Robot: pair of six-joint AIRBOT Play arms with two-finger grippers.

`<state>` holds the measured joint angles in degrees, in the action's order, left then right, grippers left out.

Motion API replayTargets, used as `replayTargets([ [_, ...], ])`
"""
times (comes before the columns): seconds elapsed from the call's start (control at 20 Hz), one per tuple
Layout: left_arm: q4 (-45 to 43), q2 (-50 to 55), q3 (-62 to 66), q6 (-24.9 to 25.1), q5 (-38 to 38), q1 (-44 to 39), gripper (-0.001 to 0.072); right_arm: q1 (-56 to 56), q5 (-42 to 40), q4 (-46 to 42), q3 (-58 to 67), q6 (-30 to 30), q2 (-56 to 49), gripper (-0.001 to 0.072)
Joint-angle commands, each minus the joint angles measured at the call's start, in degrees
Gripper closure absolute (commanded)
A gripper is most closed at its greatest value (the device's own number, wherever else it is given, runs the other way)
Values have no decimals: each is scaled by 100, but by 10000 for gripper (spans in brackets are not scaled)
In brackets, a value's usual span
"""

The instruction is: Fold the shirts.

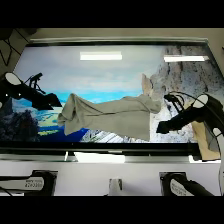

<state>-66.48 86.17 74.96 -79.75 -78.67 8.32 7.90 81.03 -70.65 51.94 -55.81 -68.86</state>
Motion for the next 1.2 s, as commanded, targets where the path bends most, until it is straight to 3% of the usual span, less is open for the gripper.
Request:
replayTargets([
  [0.0,306,-151,-787,28,238,-26,108,4,-173,33,-90,55,15,151],
  [0.15,662,-140,-1381,66,1054,-356,108,4,-236,92,-90,52,15,112],
  [0.35,903,-140,-1342,66,1733,-695,140,4,-354,219,-144,50,15,112],
  [0.4,955,-142,-1309,66,1753,-739,331,4,-393,225,-208,48,15,112],
  [0.5,957,-146,-1283,101,1705,-767,643,4,-514,328,-363,33,15,114],
  [0.7,905,-313,-1209,621,1394,-697,665,4,-1062,914,-966,35,2,113],
  [1.15,761,-1167,-1204,623,1392,-654,665,-286,-1694,1987,-1309,52,-763,125],
])
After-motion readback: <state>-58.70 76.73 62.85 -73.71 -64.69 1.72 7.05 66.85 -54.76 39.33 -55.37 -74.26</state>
